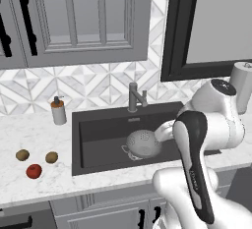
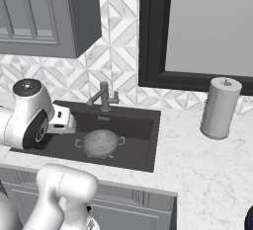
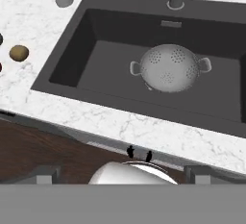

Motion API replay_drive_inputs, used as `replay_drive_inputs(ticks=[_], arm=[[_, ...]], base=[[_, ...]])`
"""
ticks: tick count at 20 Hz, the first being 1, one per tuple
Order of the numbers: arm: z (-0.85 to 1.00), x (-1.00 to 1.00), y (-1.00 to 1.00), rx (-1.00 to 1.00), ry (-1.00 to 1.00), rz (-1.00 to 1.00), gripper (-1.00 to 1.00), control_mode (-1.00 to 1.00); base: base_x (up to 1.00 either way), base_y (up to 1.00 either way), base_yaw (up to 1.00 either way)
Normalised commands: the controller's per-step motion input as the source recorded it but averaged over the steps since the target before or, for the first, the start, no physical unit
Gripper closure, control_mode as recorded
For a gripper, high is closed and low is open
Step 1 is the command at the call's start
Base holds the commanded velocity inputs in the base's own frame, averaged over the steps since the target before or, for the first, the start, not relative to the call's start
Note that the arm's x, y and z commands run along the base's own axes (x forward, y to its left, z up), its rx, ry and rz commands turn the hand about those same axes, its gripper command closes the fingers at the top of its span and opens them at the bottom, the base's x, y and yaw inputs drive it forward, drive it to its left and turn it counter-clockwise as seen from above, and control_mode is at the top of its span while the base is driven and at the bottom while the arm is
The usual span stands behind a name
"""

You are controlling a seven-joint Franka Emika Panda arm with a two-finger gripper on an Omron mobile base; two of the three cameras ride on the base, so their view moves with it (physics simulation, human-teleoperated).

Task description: Put the colander in the sink, put the kiwi, kiwi, apple in the colander, and turn on the sink faucet and pour water over the colander.

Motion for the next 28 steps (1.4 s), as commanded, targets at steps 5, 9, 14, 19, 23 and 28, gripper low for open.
replay_drive_inputs(ticks=[5,9,14,19,23,28], arm=[[-0.16,-0.22,1.0,-0.08,0.0,0.14,-1.0,-1.0],[-0.22,-0.1,1.0,-0.12,0.01,0.07,-1.0,-1.0],[-0.31,-0.01,0.94,-0.11,0.01,0.04,-1.0,-1.0],[-0.22,0.0,0.87,-0.05,0.03,0.06,-1.0,-1.0],[-0.1,0.0,0.88,0.0,0.0,0.05,-1.0,-1.0],[-0.11,0.14,0.85,0.0,0.0,0.0,-1.0,-1.0]], base=[[0.0,0.0,0.0],[0.0,0.0,0.0],[0.0,0.0,0.0],[0.0,0.0,0.0],[0.0,0.0,0.0],[0.0,0.0,0.0]])
